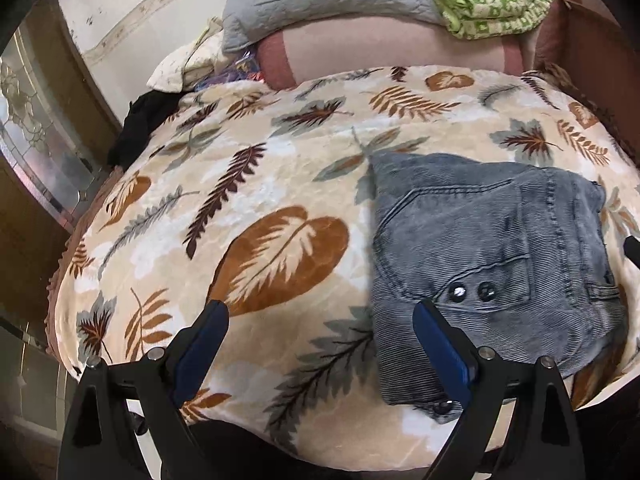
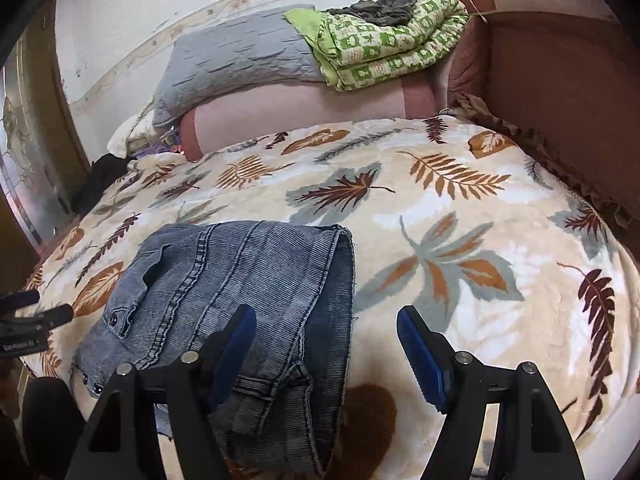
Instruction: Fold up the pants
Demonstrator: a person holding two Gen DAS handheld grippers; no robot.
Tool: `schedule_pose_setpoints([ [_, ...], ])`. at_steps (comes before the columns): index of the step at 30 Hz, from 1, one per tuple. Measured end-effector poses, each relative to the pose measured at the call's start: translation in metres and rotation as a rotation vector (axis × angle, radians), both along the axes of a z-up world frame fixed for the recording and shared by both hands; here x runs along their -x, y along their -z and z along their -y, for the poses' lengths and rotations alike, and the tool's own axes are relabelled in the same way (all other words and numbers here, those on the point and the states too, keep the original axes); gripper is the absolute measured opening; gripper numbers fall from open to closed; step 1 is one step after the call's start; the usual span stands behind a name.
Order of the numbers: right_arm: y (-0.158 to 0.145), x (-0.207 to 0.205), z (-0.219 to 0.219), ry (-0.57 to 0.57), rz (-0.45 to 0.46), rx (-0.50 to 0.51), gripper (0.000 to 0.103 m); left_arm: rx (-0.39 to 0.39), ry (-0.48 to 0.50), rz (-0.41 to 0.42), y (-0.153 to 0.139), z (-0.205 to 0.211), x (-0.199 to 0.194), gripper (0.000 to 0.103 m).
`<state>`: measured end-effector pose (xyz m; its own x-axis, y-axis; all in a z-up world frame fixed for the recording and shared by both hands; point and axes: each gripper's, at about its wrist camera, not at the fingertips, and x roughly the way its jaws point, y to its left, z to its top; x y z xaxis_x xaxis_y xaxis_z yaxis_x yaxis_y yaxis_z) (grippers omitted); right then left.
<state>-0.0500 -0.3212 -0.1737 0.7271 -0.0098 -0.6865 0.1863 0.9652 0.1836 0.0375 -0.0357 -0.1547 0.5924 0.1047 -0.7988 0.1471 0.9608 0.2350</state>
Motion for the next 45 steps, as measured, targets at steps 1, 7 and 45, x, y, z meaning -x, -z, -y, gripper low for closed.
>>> schedule_pose_setpoints([
  [1, 0.000, -0.001, -0.001, -0.003, -0.001, -0.004, 0.076, -0.002, -0.004, -0.002, 0.002, -0.002, -0.001, 0.093],
  [7, -0.002, -0.006, -0.017, -0.037, 0.004, -0.012, 0.076, -0.014, -0.030, -0.003, 0.009, -0.014, -0.003, 0.093],
  [45, 0.027, -0.016, 0.022, 0.018, -0.109, -0.211, 0.076, -0.008, 0.024, 0.038, 0.012, -0.014, -0.027, 0.093],
])
